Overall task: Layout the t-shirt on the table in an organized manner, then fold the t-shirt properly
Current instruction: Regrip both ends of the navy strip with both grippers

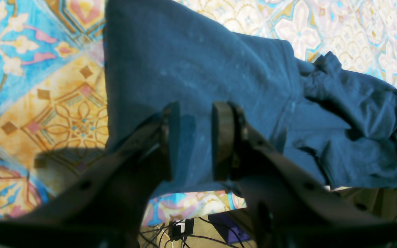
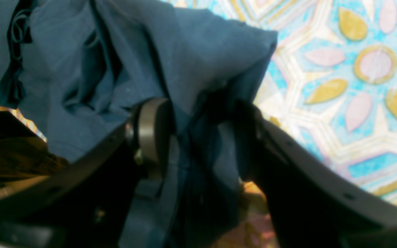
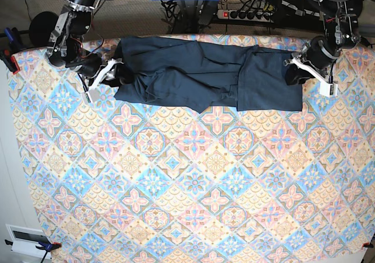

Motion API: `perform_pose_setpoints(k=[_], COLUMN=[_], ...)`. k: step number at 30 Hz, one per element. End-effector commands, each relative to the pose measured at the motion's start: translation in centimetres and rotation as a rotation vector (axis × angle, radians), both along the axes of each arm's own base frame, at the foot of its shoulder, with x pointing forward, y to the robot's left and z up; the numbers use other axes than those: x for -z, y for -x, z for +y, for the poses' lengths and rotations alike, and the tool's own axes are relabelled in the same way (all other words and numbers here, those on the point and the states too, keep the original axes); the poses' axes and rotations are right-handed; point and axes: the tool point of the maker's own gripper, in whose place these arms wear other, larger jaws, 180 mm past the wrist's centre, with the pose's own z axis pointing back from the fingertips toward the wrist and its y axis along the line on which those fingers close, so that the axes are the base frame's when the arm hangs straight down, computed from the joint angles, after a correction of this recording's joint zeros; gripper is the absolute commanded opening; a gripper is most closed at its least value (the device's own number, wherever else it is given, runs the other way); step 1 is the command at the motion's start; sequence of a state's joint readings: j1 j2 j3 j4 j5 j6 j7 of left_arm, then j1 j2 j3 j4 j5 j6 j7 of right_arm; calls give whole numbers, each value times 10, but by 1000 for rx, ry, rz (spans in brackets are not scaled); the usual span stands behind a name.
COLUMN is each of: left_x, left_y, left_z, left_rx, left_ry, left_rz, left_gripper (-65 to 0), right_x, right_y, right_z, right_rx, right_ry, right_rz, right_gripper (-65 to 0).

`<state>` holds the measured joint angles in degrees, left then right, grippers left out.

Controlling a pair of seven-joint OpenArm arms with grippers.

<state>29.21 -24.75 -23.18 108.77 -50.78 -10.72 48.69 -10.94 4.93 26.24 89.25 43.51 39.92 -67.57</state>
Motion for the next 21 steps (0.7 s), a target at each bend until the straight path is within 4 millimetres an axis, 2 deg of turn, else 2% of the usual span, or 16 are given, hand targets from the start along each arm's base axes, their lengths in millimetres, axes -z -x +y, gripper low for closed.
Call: perform_pose_setpoints(k=[1, 8, 12, 21], left_x=[-9, -9, -9, -14], left_y=[-6, -6, -6, -12], left_z=[2, 2, 2, 3], left_rx=[8, 8, 8, 9], left_ry=[-7, -7, -7, -11], left_rz=[-36, -36, -36, -54], left_gripper=[-487, -488, -489, -489], right_x=[4, 4, 5, 1], right_y=[5, 5, 6, 6], right_z=[-3, -1, 16, 33], right_rx=[-21, -23, -76, -77], right_ry=[33, 28, 13, -51], right_rz=[26, 27, 28, 16], right_gripper=[-364, -364, -364, -365])
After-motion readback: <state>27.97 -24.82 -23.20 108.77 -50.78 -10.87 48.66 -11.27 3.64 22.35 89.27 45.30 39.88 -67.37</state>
